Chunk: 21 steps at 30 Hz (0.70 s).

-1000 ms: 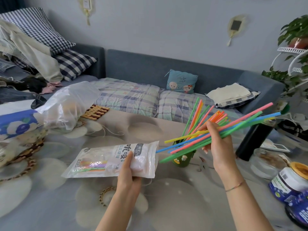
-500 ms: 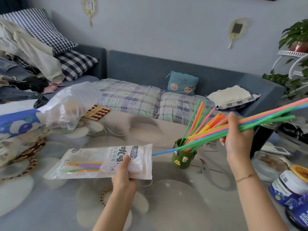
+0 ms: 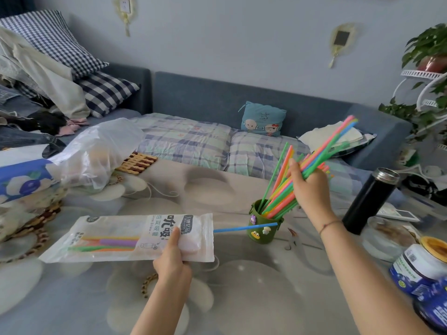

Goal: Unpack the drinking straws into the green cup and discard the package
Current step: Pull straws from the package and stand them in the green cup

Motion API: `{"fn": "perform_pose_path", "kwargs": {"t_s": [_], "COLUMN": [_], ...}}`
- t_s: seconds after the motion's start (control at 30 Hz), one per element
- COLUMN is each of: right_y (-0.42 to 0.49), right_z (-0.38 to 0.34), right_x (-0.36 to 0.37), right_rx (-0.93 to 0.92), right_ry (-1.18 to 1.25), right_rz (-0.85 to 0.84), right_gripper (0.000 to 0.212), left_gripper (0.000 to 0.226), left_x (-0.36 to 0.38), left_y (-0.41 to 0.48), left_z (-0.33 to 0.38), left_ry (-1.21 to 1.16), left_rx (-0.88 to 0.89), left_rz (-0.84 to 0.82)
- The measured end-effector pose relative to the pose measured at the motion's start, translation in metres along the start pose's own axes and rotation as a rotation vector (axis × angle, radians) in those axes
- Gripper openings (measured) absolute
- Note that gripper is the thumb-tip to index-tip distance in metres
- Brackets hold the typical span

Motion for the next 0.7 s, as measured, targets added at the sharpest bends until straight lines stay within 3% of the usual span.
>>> {"fn": "perform_pose_path", "kwargs": {"t_s": [0.13,0.27,0.4,0.57,0.7], "right_y": [-0.002,0.001,0.009,0.005,0.011], "right_z": [0.019,0.025,0.020,0.038,0.020], "right_x": [0.042,0.041,0.032,0.053,0.023], "right_rx": [0.087,0.179,0.158,0.223,0.061], "right_ry": [-0.206,-0.148,-0.067,-0.165,-0.164], "right_rz": [-0.213,-0.150,-0.052,-0.278,-0.023], "right_gripper": [0.046,0.048,0.050,0.041,0.035], "left_gripper": [0.056,0.052,0.050,0.048,0.050], "left_x": [0.001,0.004,0.007,0.009,0.009], "left_y": [-0.001,0.000,-0.001,-0.003,-0.003], "left_z": [-0.002,-0.003,-0.005,-0.008,-0.006], "left_ry": [0.011,0.002,-0.010,-0.010,-0.011], "left_rx": [-0.012,-0.010,-0.006,-0.013,-0.004], "left_rz": [-0.011,-0.035,-0.059,-0.082,-0.086]}}
Point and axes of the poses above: each hand's wrist, its own y-axis towards the middle knuckle, its own x-axis out of the palm, z = x × y, the point moved 9 cm from there along y, towards the middle knuckle, and after that the axes turned 7 degrees about -y, right-handed, at the moved point
